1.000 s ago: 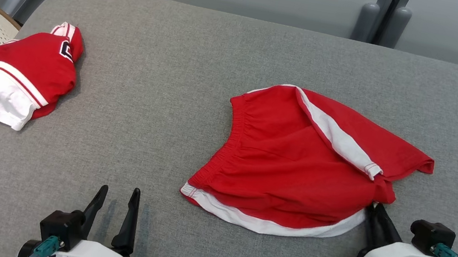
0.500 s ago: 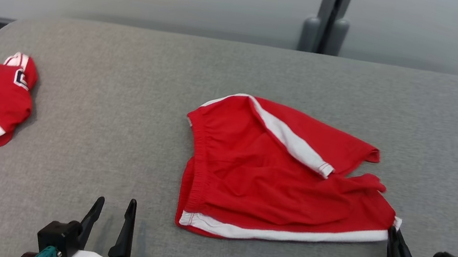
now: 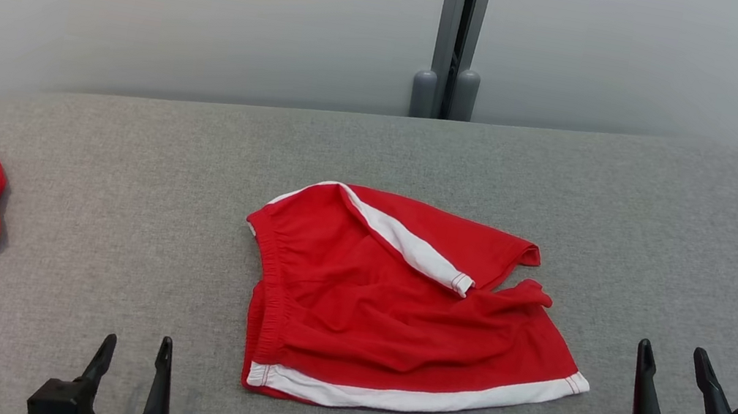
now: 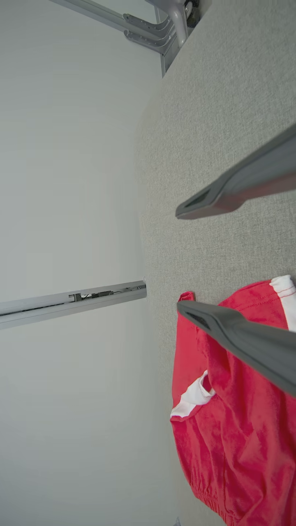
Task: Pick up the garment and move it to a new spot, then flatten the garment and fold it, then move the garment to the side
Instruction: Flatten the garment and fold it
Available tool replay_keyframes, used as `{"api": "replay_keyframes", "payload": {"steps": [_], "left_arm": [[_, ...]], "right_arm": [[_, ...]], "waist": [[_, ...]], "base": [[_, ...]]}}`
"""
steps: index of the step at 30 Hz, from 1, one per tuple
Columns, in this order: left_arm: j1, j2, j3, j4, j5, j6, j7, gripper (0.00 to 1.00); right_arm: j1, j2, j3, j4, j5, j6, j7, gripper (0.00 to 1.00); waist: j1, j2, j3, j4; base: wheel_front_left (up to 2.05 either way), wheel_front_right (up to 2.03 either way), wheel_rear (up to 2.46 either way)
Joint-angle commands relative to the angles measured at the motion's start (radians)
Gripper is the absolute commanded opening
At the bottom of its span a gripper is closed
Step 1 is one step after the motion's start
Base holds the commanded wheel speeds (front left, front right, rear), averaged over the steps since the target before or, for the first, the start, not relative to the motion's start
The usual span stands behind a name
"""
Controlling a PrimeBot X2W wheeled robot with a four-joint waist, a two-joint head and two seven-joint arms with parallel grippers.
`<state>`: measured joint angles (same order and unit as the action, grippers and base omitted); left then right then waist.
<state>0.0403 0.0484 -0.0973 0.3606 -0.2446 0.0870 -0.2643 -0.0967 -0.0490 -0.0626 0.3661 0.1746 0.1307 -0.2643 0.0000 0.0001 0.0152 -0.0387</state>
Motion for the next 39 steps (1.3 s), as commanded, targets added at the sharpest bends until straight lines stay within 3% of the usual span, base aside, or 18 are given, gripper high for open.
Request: {"api": "replay_keyframes", "payload": {"steps": [1,19,27,39], "left_arm": [[0.019,0.004,0.013,-0.009,0.015,0.007,0.0,1.0],[0.101,0.004,0.062,-0.015,0.097,-0.006,0.0,1.0],[0.113,0.004,0.044,-0.009,0.107,-0.007,0.0,1.0],[0.047,0.004,-0.038,0.004,0.066,-0.055,0.0,1.0]], "right_arm": [[0.015,-0.004,0.0,-0.019,-0.016,0.0,0.0,1.0],[0.11,-0.004,0.047,0.003,-0.078,0.0,0.0,1.0],[0.118,-0.004,0.053,0.02,-0.077,0.0,0.0,1.0],[0.093,-0.004,0.055,0.036,-0.078,0.0,0.0,1.0]], "waist": [[0.0,-0.0001,-0.007,-0.001],[0.0,-0.0001,-0.076,0.031],[0.0,-0.0001,-0.075,0.035],[0.0,-0.0001,-0.026,0.032]], "base": [[0.0,0.0,0.0],[0.0,0.0,0.0],[0.0,0.0,0.0],[0.0,0.0,0.0]]}}
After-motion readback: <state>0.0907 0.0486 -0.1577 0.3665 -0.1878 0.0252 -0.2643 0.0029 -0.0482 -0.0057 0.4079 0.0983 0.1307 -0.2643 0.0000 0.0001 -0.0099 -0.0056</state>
